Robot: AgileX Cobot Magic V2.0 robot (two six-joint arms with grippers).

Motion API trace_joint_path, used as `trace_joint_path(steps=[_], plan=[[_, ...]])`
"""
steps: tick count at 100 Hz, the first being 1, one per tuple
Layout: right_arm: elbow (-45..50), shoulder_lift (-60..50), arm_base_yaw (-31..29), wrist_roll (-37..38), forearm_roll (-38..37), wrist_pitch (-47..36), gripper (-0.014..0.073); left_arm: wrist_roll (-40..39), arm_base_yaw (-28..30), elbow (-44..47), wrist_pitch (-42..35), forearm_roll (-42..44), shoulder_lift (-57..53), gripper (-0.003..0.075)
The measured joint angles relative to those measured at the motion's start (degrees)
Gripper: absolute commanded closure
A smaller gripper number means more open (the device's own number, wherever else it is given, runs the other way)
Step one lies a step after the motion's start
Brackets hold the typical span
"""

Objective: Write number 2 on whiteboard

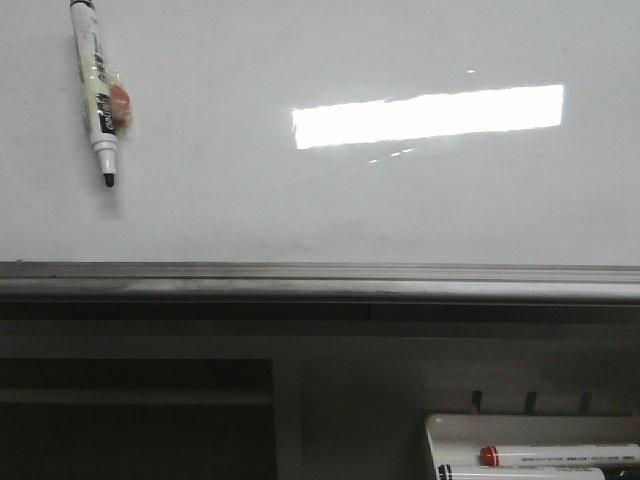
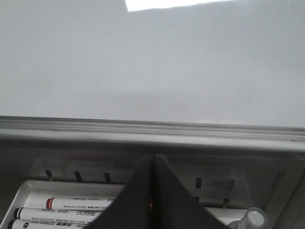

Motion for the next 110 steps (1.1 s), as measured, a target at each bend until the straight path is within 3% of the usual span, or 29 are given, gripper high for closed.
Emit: trace_joint_path(steps=[74,85,99,110], plan=[[0.00,0.00,0.00,0.00,0.00,0.00,0.0665,0.00,0.00,0.00,-0.76,0.93,0.00,0.0741],[0.00,0.00,0.00,0.00,0.00,-2.59,0.0665,0.00,0.00,0.00,-7.09,0.27,0.00,0.0741],[0.00,0.00,0.00,0.00,0.00,-11.93,0.0665,0.00,0.00,0.00,-17.70,-0.16,0.00,0.0741],[0.00,0.00,0.00,-0.10,0.00,-18.58,0.0664,0.00,0.00,0.00,-21.82,-0.15,0.00,0.0741]])
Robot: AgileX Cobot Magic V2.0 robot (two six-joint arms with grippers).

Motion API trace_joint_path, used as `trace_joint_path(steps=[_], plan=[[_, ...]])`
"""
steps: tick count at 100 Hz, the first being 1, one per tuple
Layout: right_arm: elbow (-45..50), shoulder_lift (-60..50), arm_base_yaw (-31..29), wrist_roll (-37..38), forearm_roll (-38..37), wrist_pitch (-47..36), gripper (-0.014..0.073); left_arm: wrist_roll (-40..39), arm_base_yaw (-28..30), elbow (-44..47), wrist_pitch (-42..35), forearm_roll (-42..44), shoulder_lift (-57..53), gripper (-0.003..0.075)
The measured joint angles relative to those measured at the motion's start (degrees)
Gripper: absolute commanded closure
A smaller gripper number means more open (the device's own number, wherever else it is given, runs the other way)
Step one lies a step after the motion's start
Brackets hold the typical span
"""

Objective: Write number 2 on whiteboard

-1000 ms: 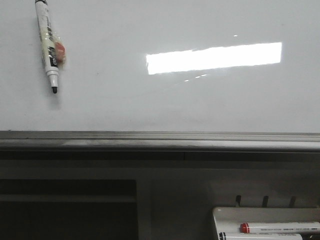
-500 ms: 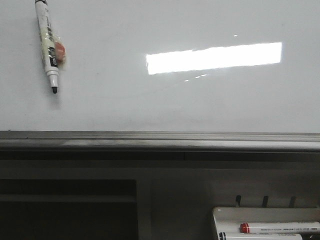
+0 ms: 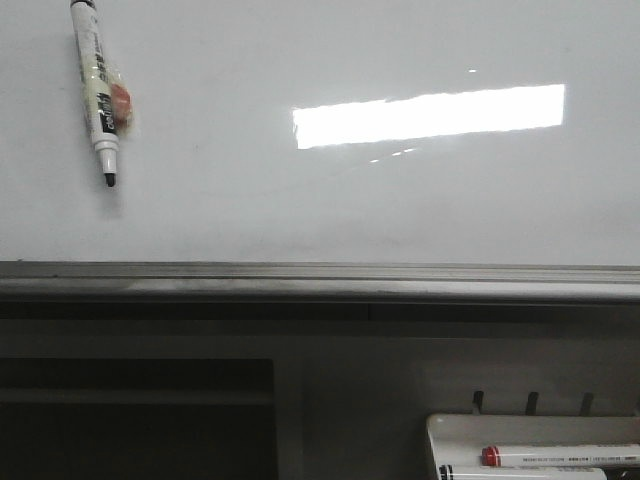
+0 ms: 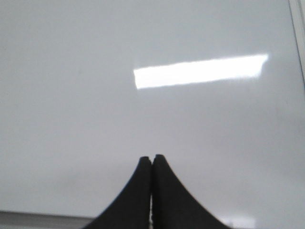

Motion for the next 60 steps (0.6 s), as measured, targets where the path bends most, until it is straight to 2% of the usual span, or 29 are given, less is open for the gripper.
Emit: trace_joint_path(steps=[12,25,43,54,60], plan=[[0.00,0.00,0.00,-0.09,0.00,-4.21,0.0664,0.00,0.00,0.00,-3.04,-0.14,0.00,0.0741],[0.00,0.00,0.00,-0.09,0.00,-6.78,0.0665,0.00,0.00,0.00,-10.49,-0.24,0.00,0.0741],[0.00,0.00,0.00,-0.09,0.00,-3.59,0.0664,0.00,0.00,0.00,-19.41,-0.49,0.00,0.0741],[0.00,0.00,0.00,1.66,3.25,-3.03,0.0664,0.00,0.00,-0.11,-19.22,-2.58,0.00,0.0741],[0.00,0.00,0.00,3.77,5.46,-2.80,0.0664,0.00,0.00,-0.43,-15.51,-4.27,0.00,0.0741]])
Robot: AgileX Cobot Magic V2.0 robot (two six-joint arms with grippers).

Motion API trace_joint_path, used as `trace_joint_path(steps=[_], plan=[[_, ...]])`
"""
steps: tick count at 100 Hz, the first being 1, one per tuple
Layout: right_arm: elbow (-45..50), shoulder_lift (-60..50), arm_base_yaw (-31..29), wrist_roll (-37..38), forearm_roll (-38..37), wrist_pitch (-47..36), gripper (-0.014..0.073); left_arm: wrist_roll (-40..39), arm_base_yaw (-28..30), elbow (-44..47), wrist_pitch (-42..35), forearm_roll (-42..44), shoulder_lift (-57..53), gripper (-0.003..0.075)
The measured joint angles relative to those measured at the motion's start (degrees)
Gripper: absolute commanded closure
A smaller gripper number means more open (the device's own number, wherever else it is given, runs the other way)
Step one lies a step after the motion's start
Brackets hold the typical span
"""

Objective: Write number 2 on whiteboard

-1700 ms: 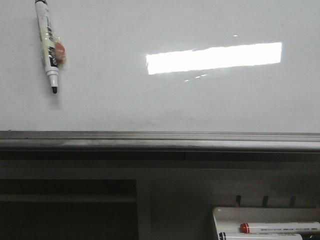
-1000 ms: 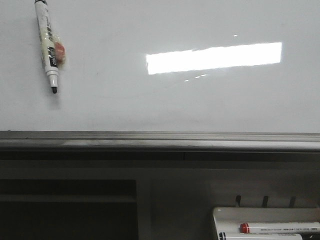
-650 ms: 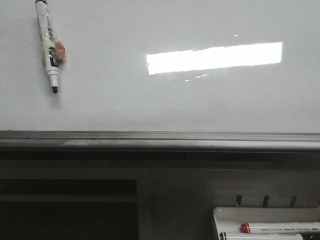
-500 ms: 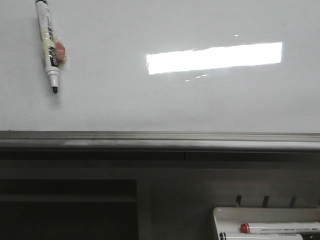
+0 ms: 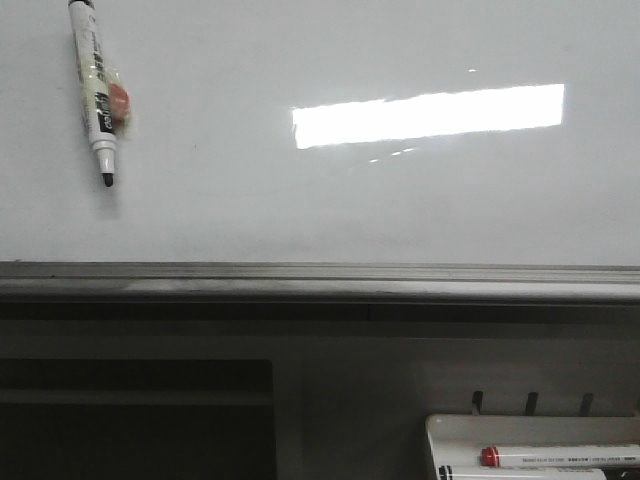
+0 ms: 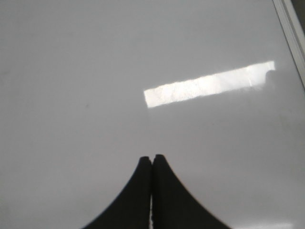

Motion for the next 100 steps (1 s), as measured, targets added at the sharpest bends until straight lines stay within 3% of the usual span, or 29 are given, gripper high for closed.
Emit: trace_joint_path(steps=[15,25,44,52,65,70,86,100], plan=[[-1.72,0.98,0.00,1.95,2.00,6.30,0.0663,-0.10,0.00,-7.14,17.46,-1.62,0.78,0.0741],[-8.15,5.06,0.00,2.07,2.26,13.88,0.0663,-0.22,0.00,-15.35,28.29,-2.59,4.38,0.0741],[-21.88,15.92,0.00,2.07,2.26,28.48,0.0663,-0.33,0.00,-26.15,39.84,-7.22,13.86,0.0737],[-25.81,20.00,0.00,2.07,2.26,32.80,0.0664,-0.33,0.00,-26.79,40.99,-8.39,17.25,0.0676],[-27.87,23.45,0.00,2.17,2.26,35.42,0.0664,-0.22,-0.78,-26.79,41.54,-13.11,21.82,0.0416],[-27.87,24.02,0.00,3.12,2.26,36.04,0.0664,-0.22,-1.04,-26.79,39.91,-15.59,23.29,0.0358],[-27.87,25.37,0.00,4.87,2.26,36.61,0.0664,-0.22,-1.47,-26.40,27.47,-23.63,29.08,0.0344],[-27.87,25.45,0.00,5.12,2.26,37.73,0.0664,1.95,-4.90,-26.31,25.69,-24.00,34.98,0.0344]])
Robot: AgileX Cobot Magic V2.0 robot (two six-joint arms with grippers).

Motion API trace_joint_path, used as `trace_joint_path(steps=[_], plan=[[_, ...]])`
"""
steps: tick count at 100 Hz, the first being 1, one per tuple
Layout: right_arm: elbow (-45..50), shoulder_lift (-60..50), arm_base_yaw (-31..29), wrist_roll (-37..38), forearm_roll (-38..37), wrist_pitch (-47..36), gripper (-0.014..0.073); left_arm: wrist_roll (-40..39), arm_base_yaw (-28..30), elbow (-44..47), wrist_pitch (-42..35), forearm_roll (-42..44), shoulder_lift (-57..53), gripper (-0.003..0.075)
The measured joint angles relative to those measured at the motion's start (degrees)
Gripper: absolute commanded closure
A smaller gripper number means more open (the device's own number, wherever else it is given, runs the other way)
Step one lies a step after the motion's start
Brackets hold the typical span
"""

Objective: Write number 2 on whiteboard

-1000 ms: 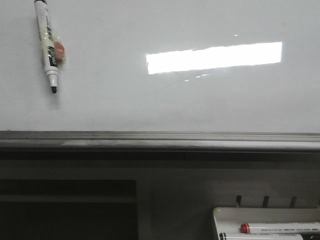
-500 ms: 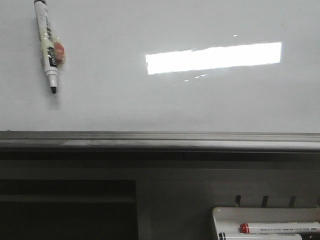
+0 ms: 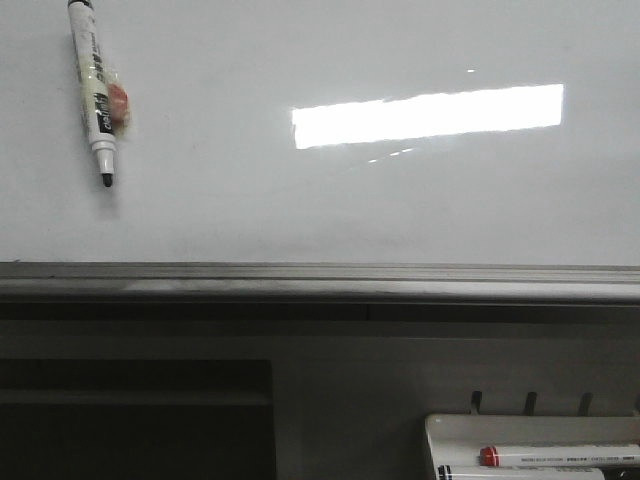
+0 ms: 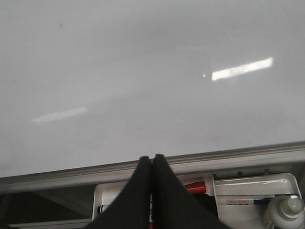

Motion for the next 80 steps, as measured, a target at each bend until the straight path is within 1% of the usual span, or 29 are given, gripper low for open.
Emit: trace_joint_path(steps=[10,29,41,58,69,80], plan=[[0.00,0.00,0.00,-0.56,0.00,0.12,0.0664,2.38,-6.25,0.11,-0.70,0.00,3.56,0.0344],[0.00,0.00,0.00,-1.32,0.00,0.50,0.0664,3.61,-22.53,0.11,-4.69,0.11,10.20,0.0345],[0.00,0.00,0.00,-1.51,0.00,0.50,0.0664,3.61,-29.83,0.11,-8.73,-0.98,14.98,0.0359],[0.00,0.00,0.46,-1.51,0.00,0.55,0.0664,3.70,-34.87,0.19,-17.25,-5.70,22.25,0.0365],[0.00,0.00,1.54,-1.51,0.00,0.02,0.0664,3.70,-37.04,-0.15,-18.99,-8.45,26.05,0.0365],[0.00,0.00,2.39,-1.51,0.00,-0.18,0.0664,3.70,-37.45,-1.14,-20.14,-10.67,28.87,0.0365]])
